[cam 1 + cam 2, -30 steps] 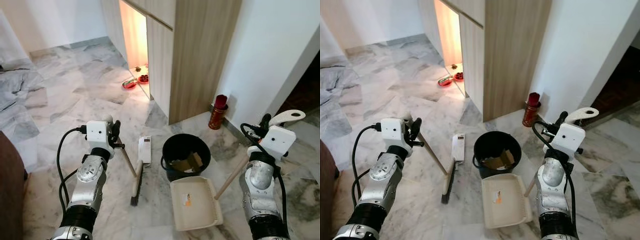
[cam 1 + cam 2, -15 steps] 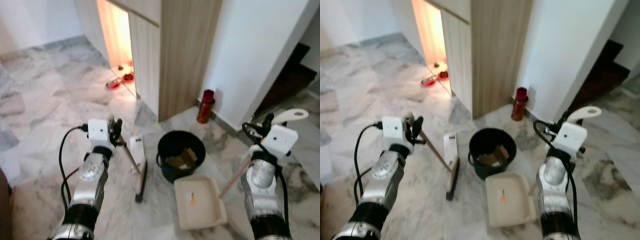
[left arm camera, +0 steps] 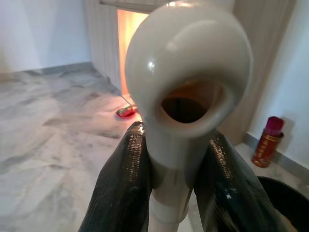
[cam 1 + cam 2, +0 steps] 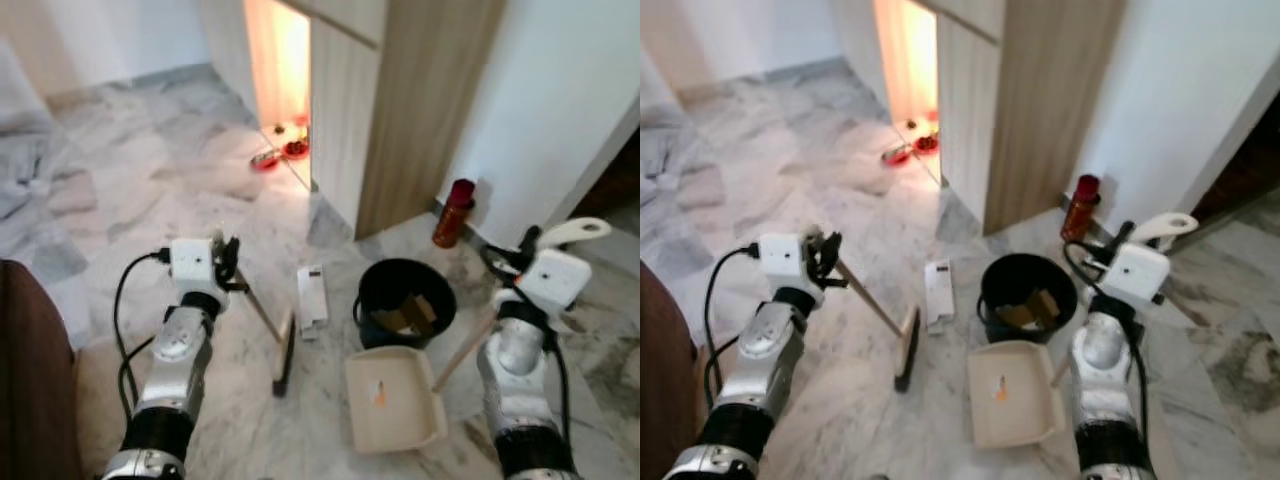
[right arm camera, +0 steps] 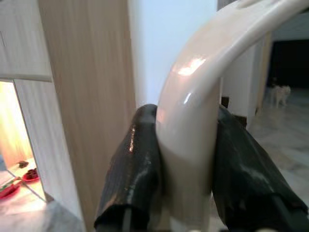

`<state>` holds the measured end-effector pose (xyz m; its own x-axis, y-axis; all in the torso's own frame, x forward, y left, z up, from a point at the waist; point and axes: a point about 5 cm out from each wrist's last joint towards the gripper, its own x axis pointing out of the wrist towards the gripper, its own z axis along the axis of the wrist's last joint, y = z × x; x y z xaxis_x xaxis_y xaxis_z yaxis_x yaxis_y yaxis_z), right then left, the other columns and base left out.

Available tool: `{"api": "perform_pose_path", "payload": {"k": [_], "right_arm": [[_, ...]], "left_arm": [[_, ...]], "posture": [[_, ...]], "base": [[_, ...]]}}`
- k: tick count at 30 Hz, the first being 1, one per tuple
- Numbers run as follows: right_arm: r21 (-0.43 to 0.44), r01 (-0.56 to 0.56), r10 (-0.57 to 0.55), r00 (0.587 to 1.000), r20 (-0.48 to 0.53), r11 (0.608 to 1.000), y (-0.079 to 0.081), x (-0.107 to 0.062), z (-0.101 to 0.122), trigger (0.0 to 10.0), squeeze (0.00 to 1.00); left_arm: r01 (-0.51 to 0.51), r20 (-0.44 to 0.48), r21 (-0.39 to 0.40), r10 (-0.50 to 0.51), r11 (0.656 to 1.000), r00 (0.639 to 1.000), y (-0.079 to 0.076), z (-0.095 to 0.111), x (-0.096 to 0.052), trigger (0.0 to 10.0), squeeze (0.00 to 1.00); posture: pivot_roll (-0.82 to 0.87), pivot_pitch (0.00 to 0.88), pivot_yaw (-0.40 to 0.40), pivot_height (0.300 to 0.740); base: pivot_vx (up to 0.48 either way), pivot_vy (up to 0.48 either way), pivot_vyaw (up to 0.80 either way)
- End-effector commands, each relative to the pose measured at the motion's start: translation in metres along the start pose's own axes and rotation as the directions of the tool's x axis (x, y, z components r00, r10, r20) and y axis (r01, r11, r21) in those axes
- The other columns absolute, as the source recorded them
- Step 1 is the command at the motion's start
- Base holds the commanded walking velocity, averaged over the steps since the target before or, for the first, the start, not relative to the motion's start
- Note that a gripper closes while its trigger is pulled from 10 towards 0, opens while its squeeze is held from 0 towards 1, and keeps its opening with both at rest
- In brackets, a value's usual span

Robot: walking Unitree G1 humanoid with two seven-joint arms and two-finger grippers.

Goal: Sweep floor

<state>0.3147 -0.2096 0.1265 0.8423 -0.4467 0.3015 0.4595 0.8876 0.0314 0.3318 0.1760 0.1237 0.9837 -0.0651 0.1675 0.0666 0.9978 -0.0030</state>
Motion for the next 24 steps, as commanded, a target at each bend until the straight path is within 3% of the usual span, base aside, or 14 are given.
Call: {"api": "perform_pose_path", "payload": {"k": [1,3,18,24], "right_arm": [[0.021,0.025,-0.025,0.999,0.035,0.999,-0.0046,0.0047,0.007,10.0,0.0],[0.02,0.025,-0.025,0.999,0.031,0.999,-0.0044,0.0047,0.0065,10.0,0.0],[0.031,0.018,-0.019,1.0,0.016,0.999,-0.0008,0.0038,0.0049,10.0,0.0],[0.014,0.01,-0.01,1.0,0.024,1.0,0.0008,0.0021,0.0049,10.0,0.0]], "left_arm": [[0.017,0.048,0.009,-0.017,1.0,0.999,-0.0043,0.0114,0.005,10.0,0.0],[0.016,0.048,0.009,-0.017,1.0,0.999,-0.0042,0.0116,0.0052,10.0,0.0],[0.016,0.044,0.01,-0.016,1.0,0.999,-0.0031,0.0114,0.0051,10.0,0.0],[0.018,0.042,0.01,-0.018,1.0,0.999,-0.0028,0.0112,0.0051,10.0,0.0]], "posture": [[0.06,0.066,0.022,0.74],[0.06,0.066,0.022,0.74],[0.05,0.07,0.021,0.74],[0.05,0.069,0.022,0.74]], "base": [[0.0,0.311,0.0],[0.0,0.311,0.0],[0.0,0.304,-0.8],[0.0,0.292,-0.09]]}}
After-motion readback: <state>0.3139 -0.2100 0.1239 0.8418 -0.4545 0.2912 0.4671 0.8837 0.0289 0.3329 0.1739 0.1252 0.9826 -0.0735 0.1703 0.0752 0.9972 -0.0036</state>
